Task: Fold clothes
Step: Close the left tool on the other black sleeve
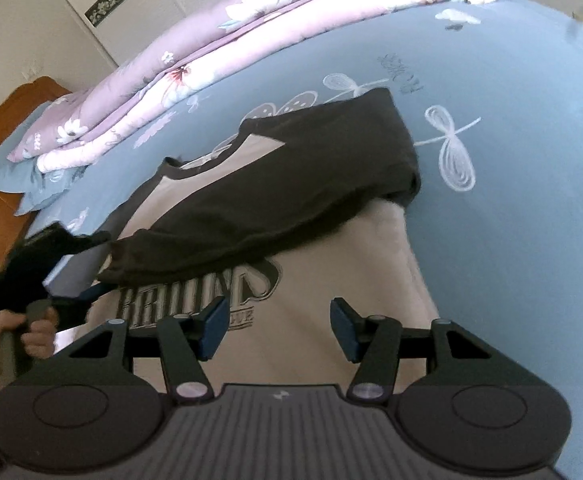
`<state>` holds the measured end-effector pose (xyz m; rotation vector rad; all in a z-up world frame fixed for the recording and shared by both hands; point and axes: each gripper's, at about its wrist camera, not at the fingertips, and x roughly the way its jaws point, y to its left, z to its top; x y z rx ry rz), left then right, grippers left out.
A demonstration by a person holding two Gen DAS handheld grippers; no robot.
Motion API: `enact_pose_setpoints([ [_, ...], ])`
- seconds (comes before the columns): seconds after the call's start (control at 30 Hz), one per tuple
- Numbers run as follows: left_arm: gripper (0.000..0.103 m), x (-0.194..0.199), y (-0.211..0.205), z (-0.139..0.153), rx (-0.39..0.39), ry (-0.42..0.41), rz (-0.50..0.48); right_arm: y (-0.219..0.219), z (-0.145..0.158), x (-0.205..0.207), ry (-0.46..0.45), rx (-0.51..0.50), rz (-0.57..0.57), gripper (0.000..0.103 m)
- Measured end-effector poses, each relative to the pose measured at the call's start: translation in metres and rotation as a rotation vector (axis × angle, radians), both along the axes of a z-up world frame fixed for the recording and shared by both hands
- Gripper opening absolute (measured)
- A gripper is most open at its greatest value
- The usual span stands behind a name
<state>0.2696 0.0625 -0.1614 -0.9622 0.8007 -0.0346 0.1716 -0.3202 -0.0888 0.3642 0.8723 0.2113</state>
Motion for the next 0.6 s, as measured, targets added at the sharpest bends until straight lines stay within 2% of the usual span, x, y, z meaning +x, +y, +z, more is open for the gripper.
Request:
enact_pose_setpoints([
  [0.07, 0.036, 0.006, -0.003, 0.0, 0.013, 0.002, -0.033, 0.0, -0.002, 0.0, 0.001, -0.001, 0.004, 0.061],
  [0.1, 0.015, 0.009, -0.005, 0.0, 0.033, 0.009, -0.052, 0.0, -0.003, 0.001, 0.002, -0.001, 0.006, 0.061],
  [0.13, 0.009, 0.012, -0.007, 0.001, 0.053, 0.016, -0.07, 0.0, -0.004, 0.001, 0.003, -0.001, 0.008, 0.061],
  [0.33, 0.009, 0.011, -0.007, 0.026, 0.079, -0.066, -0.093, 0.001, -0.01, 0.002, 0.007, -0.004, 0.02, 0.061],
  [0.5, 0.009, 0.018, -0.002, 0.057, 0.064, -0.157, -0.099, 0.001, -0.015, 0.004, 0.006, -0.001, 0.026, 0.061],
  [0.6, 0.009, 0.024, -0.002, 0.066, 0.073, -0.162, -0.108, 0.003, -0.016, 0.01, -0.023, -0.013, 0.046, 0.061],
])
